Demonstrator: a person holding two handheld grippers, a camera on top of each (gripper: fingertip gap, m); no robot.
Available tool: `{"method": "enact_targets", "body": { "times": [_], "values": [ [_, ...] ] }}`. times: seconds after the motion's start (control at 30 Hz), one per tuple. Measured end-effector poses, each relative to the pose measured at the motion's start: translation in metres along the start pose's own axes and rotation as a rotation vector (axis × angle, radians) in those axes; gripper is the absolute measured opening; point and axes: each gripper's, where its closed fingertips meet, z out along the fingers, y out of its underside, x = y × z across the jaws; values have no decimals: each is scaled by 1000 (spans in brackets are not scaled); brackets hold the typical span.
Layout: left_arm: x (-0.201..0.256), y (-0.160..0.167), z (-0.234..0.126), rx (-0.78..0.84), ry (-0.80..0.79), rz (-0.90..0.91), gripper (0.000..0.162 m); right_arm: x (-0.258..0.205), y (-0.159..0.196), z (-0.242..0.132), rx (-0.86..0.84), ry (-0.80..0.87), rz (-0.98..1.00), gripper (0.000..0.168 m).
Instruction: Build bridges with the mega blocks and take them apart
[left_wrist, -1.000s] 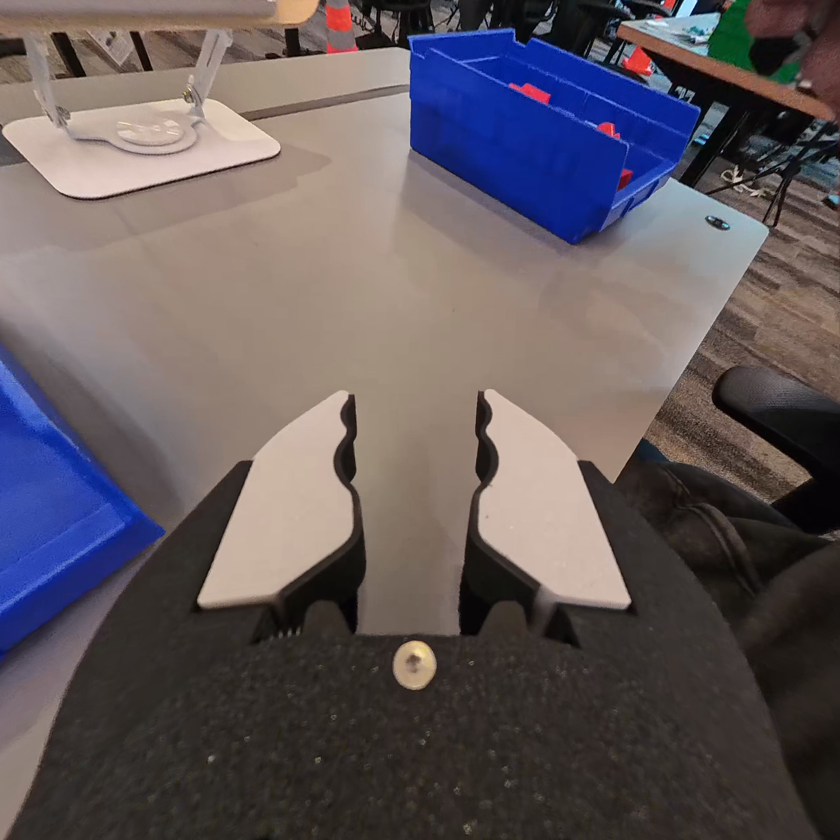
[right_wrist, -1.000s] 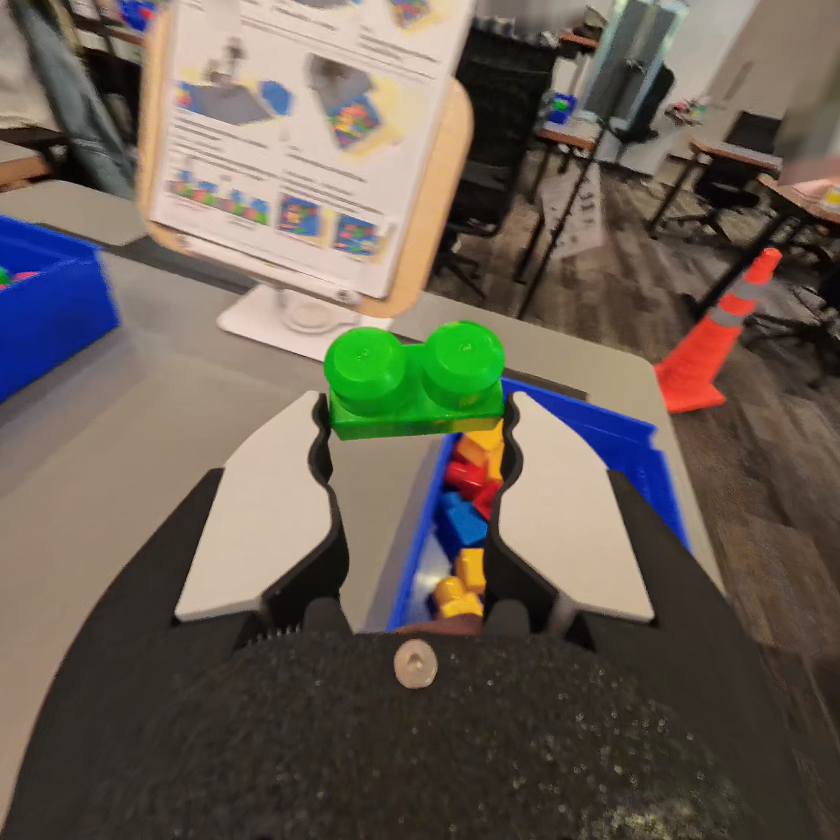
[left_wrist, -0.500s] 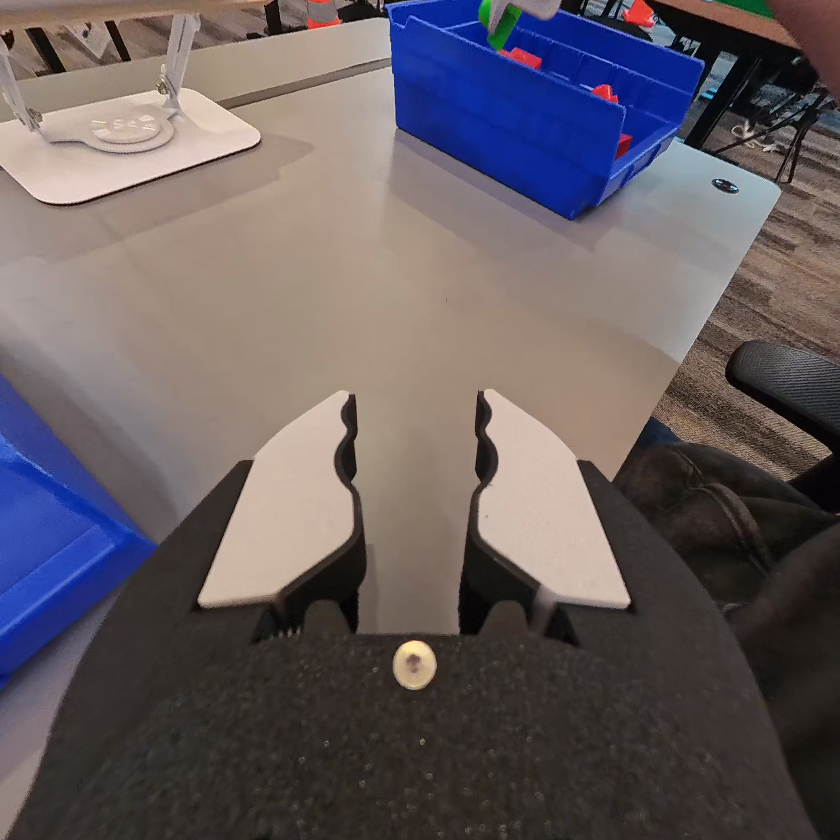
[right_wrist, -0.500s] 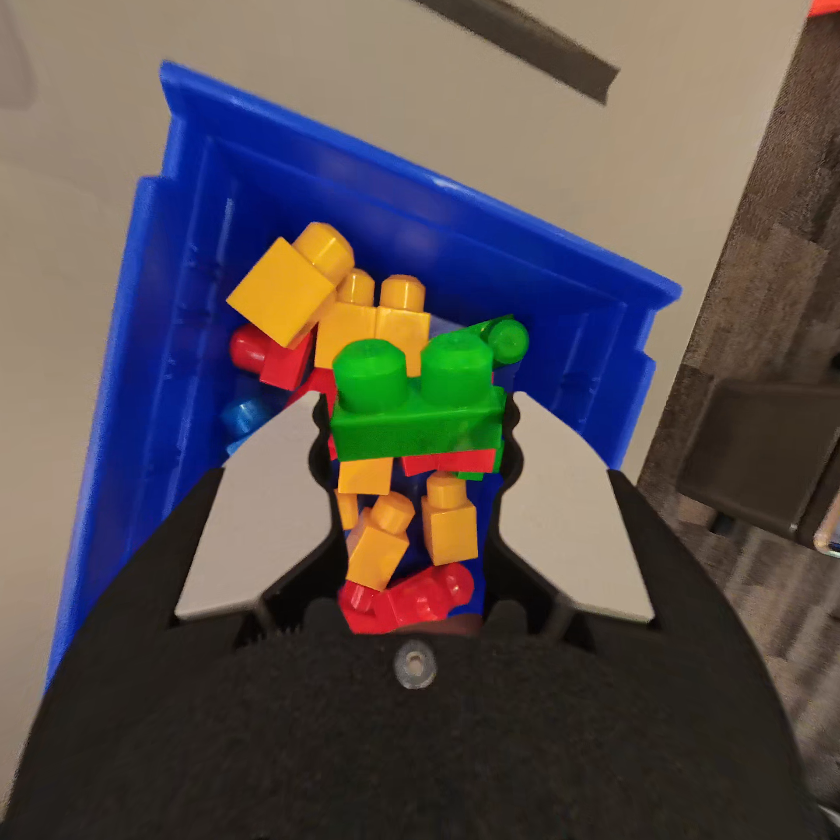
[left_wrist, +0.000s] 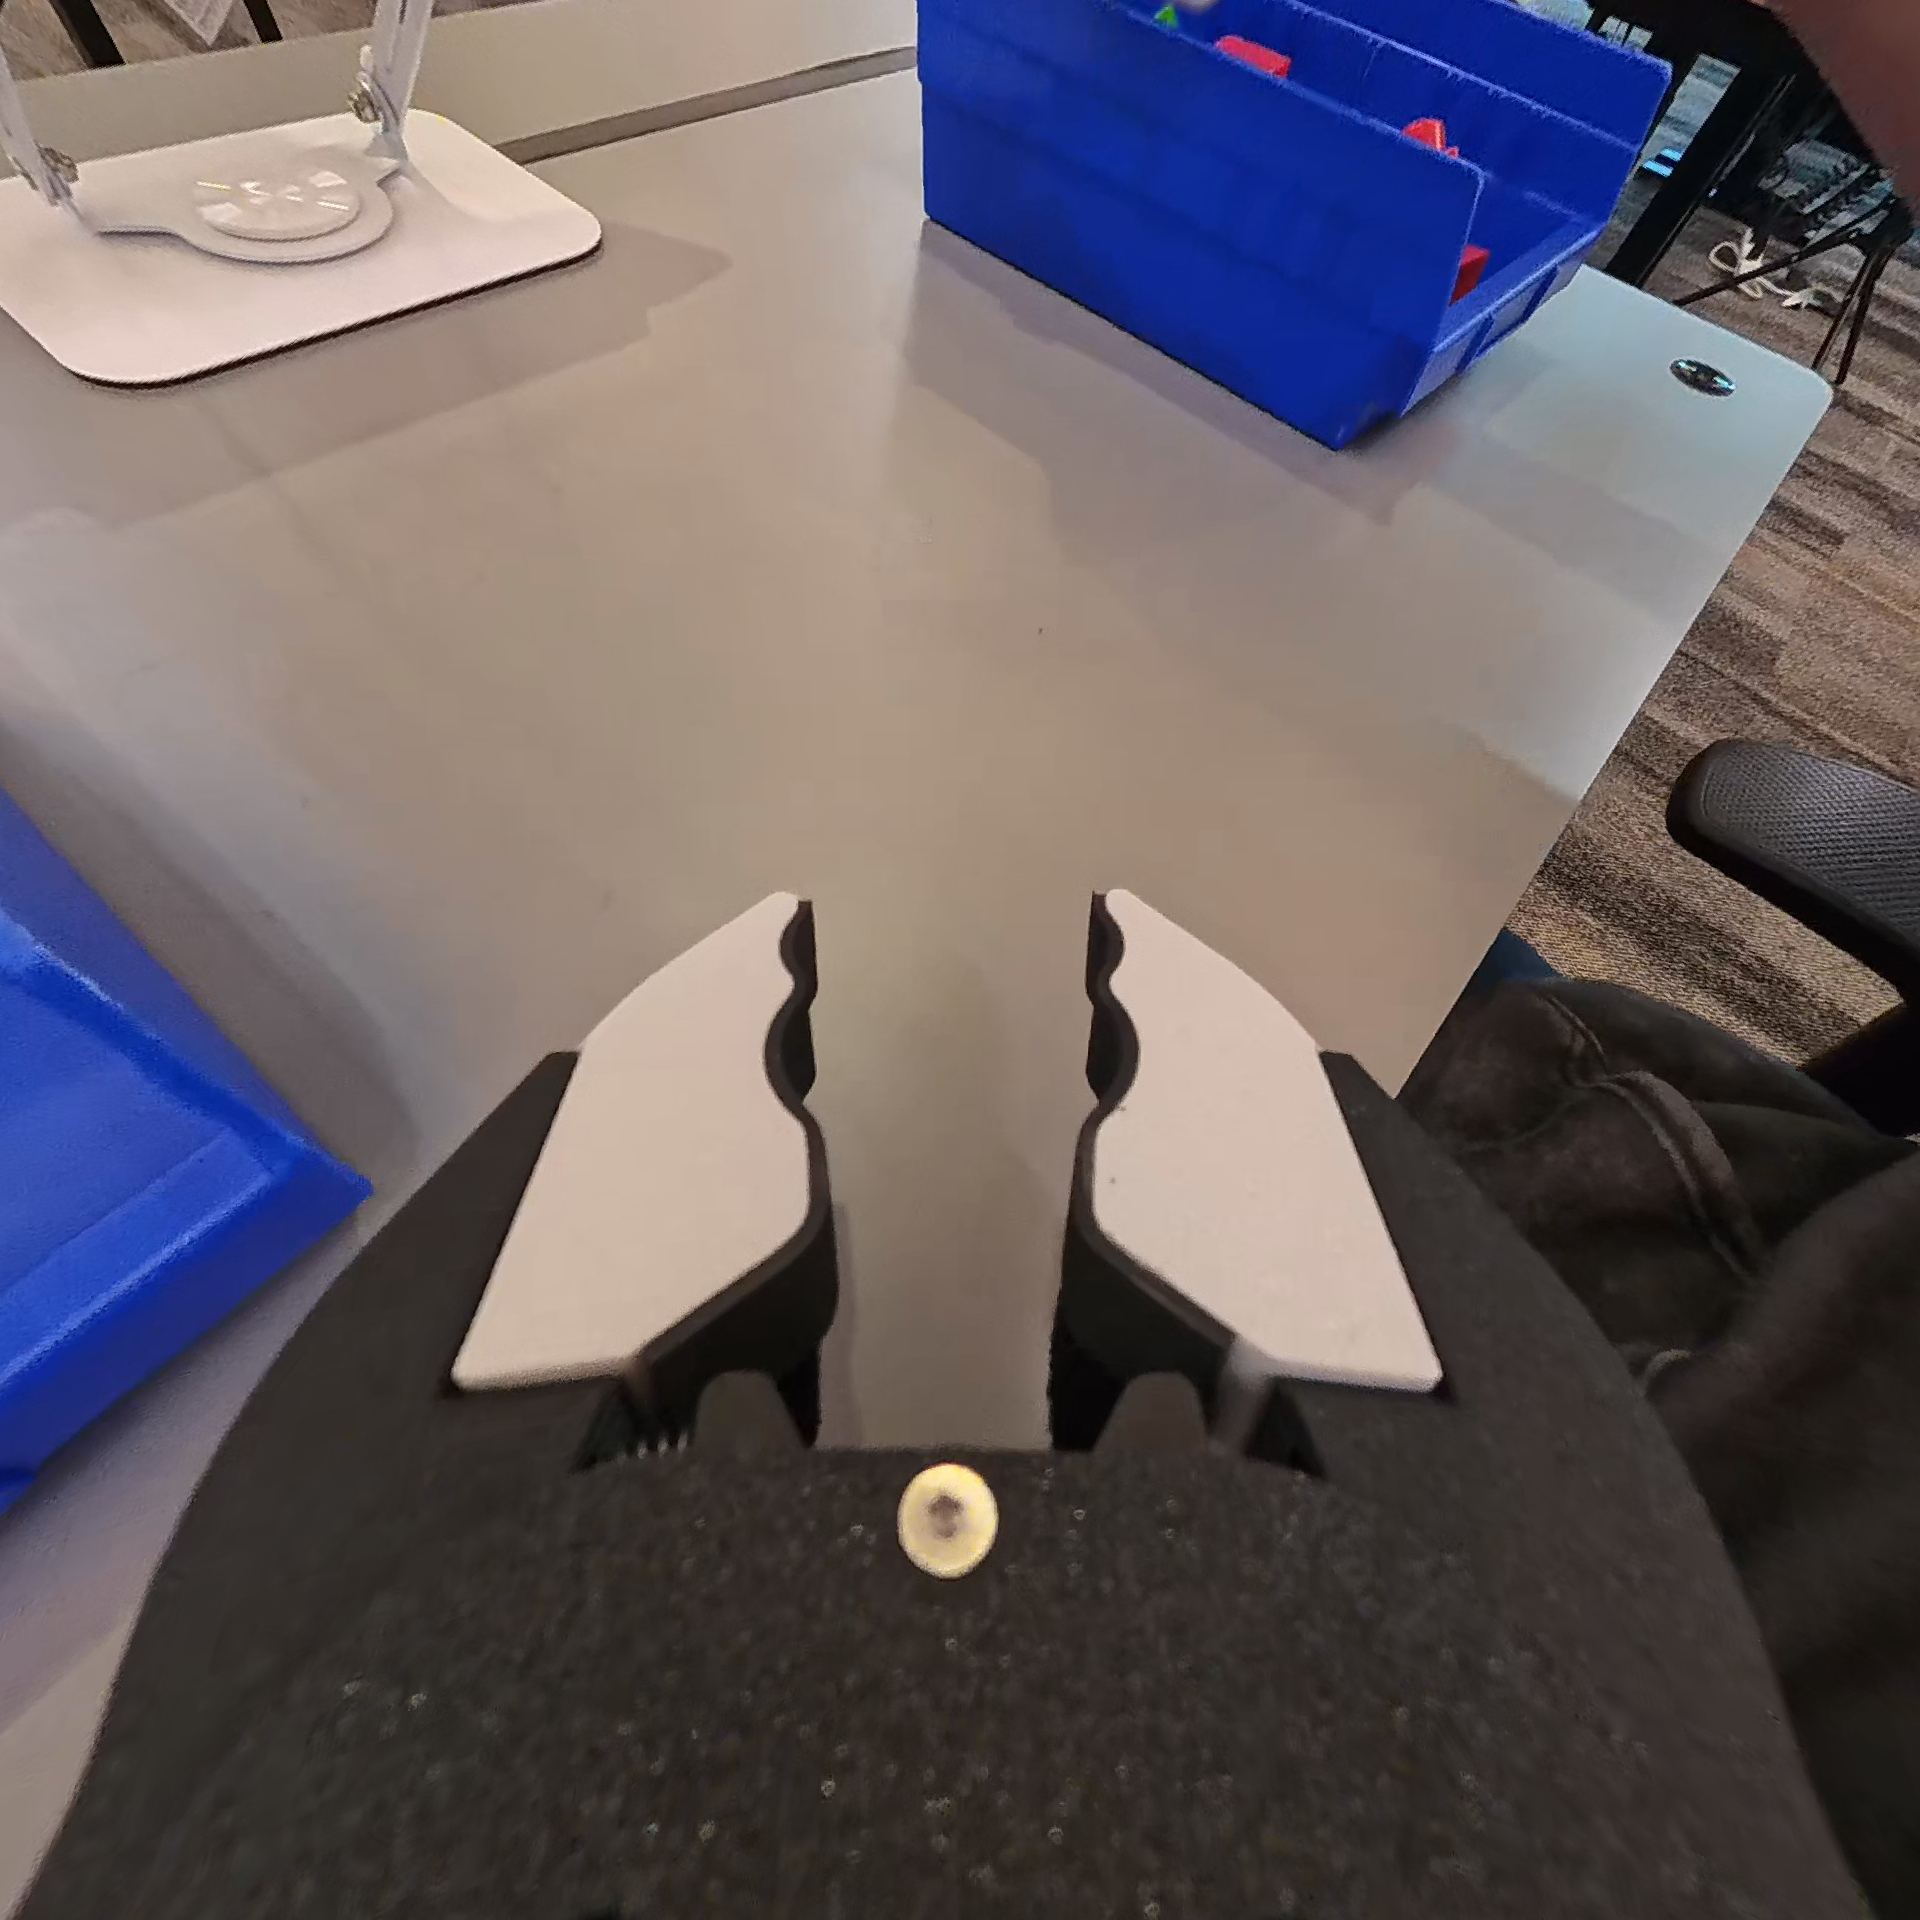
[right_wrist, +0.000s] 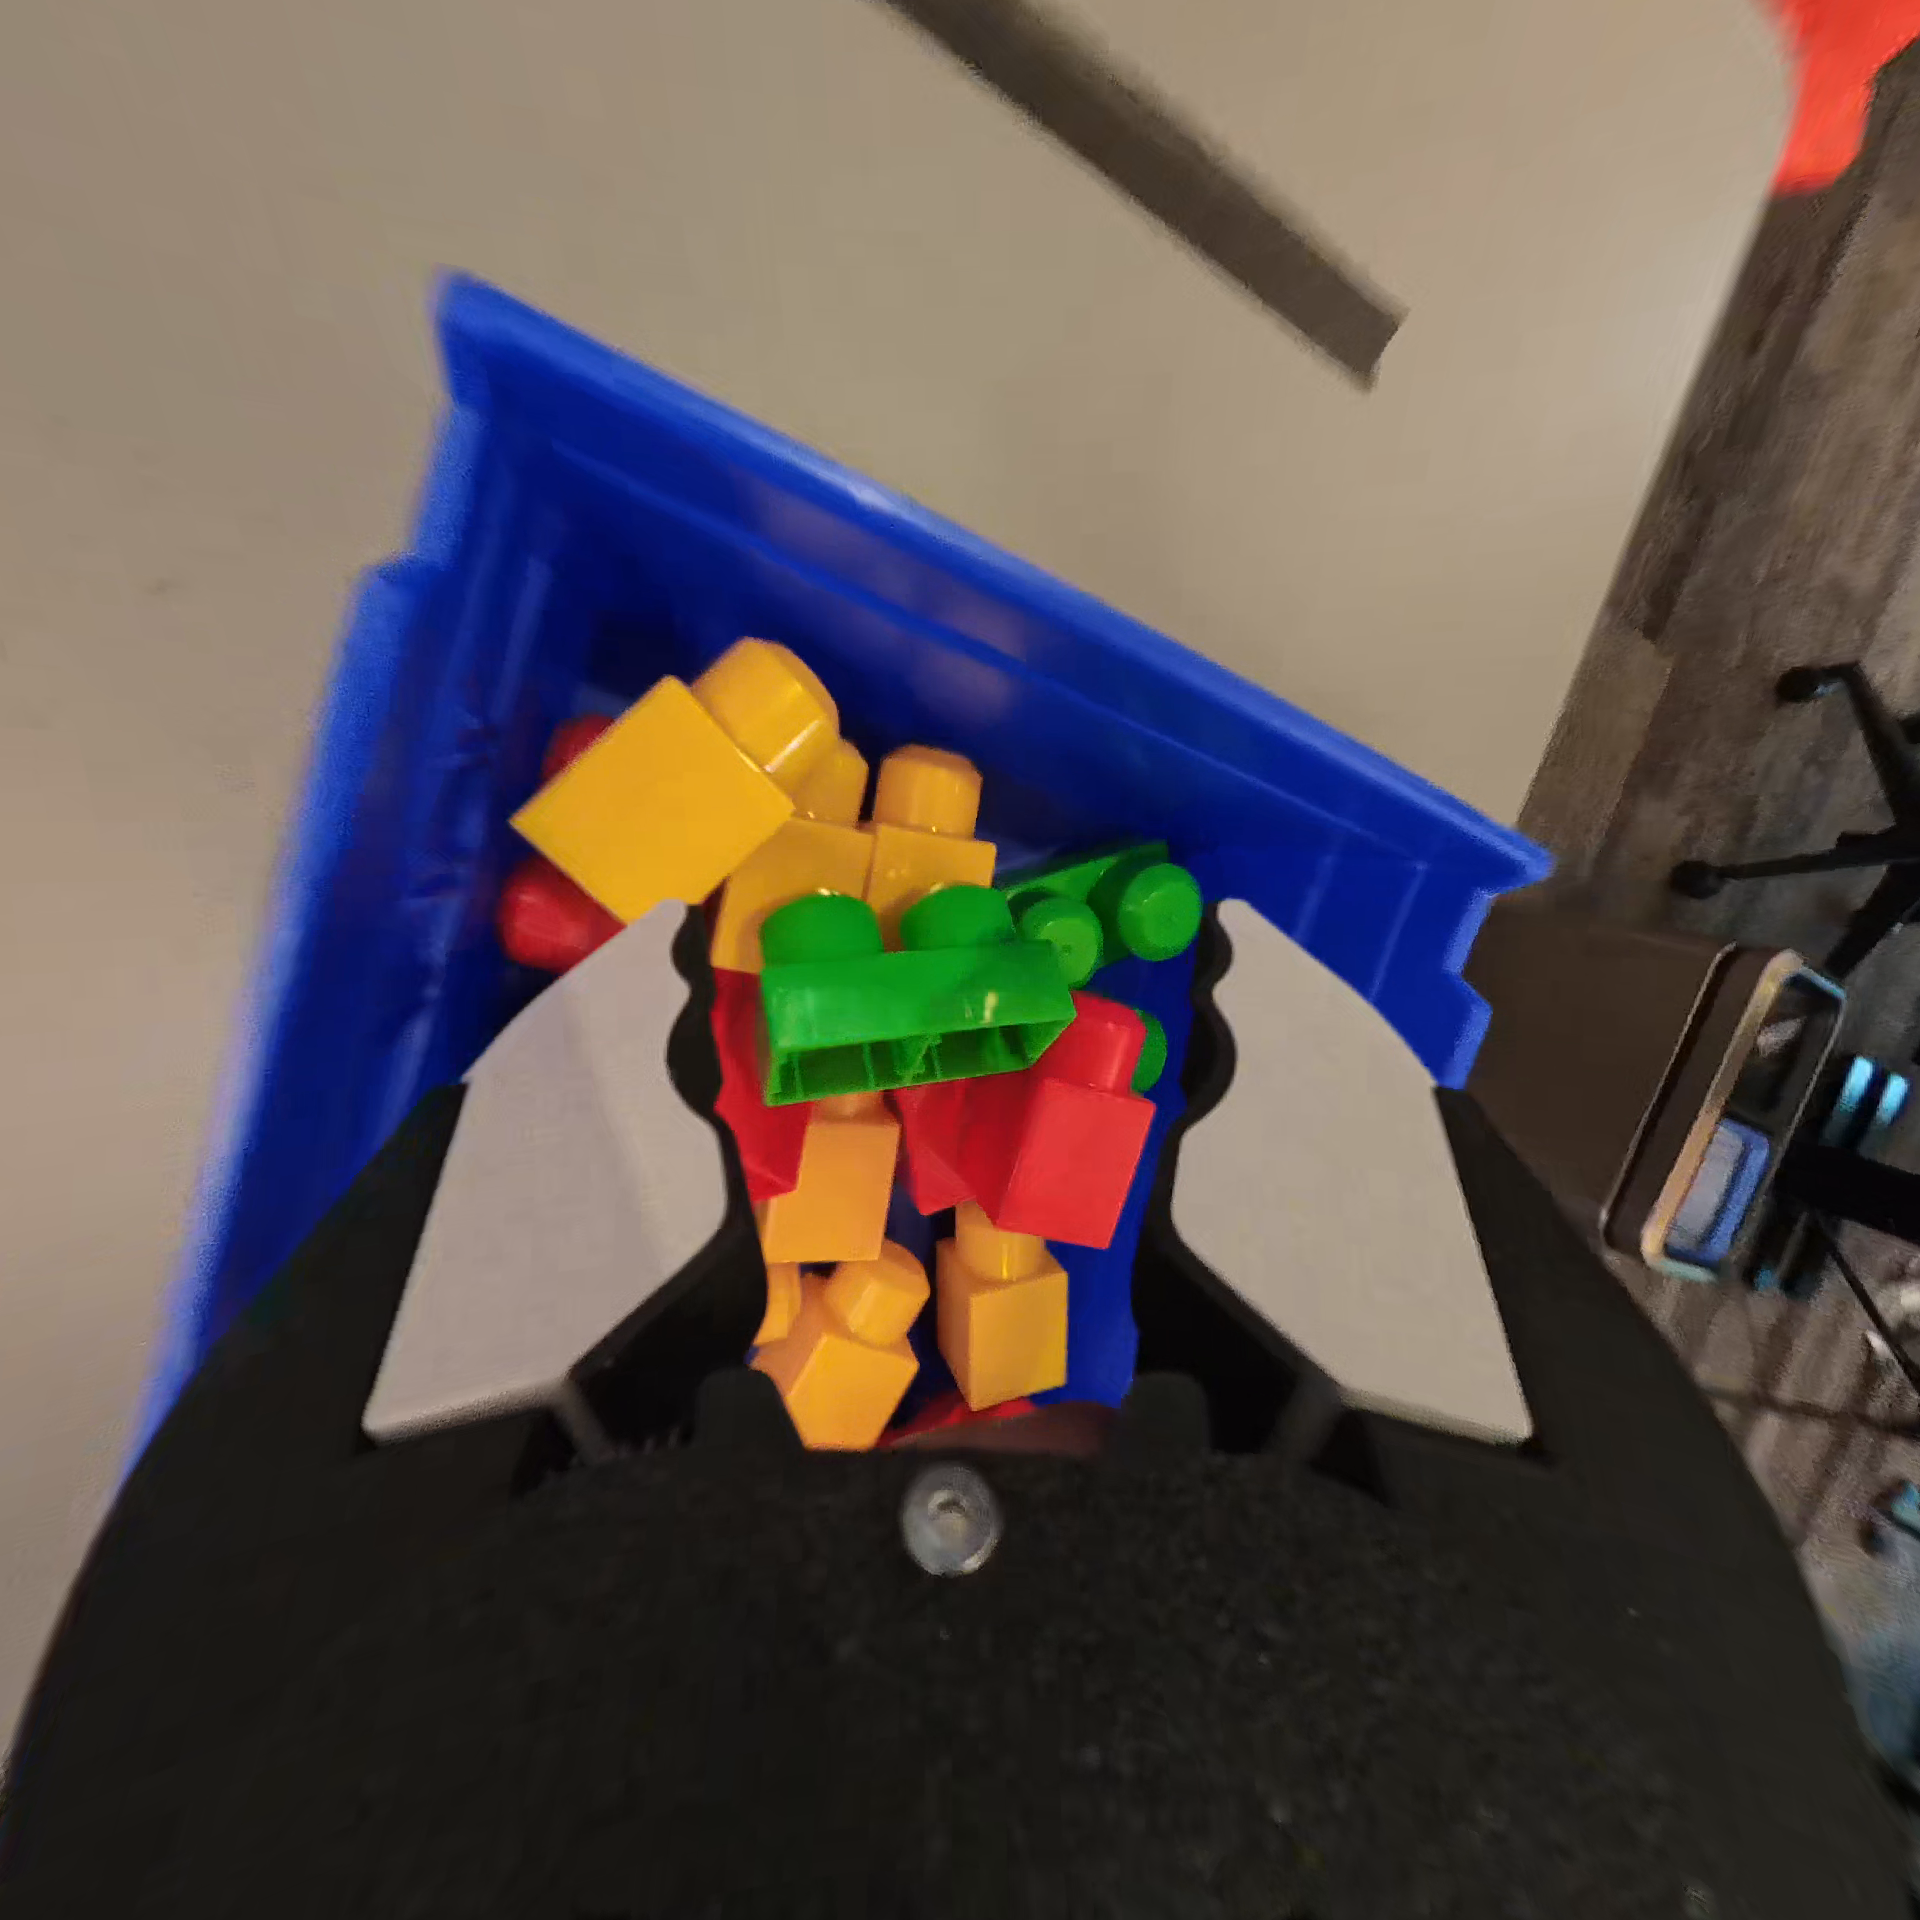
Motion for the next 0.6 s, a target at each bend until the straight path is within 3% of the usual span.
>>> {"method": "enact_targets", "body": {
  "times": [0.1,0.17,0.27,0.33,0.37,0.43,0.6],
  "values": [
    [-3,1,-2,2,-15,0,50,-19,-12,-56,255,-18,51,85],
    [-5,0,-4,8,-27,-6,50,-59,-11,-104,485,-121,76,83],
    [-10,-1,-7,19,-45,-21,50,-168,17,-164,803,-526,119,69],
    [-12,-2,-8,31,-55,-38,50,-243,53,-176,841,-804,130,70],
    [-13,-2,-9,38,-60,-47,50,-268,69,-175,853,-866,144,71],
    [-17,-4,-12,55,-76,-60,51,-296,89,-172,921,-855,180,65],
    [-28,-16,-21,96,-109,-61,52,-323,106,-176,938,-755,12,59]
  ]
}}
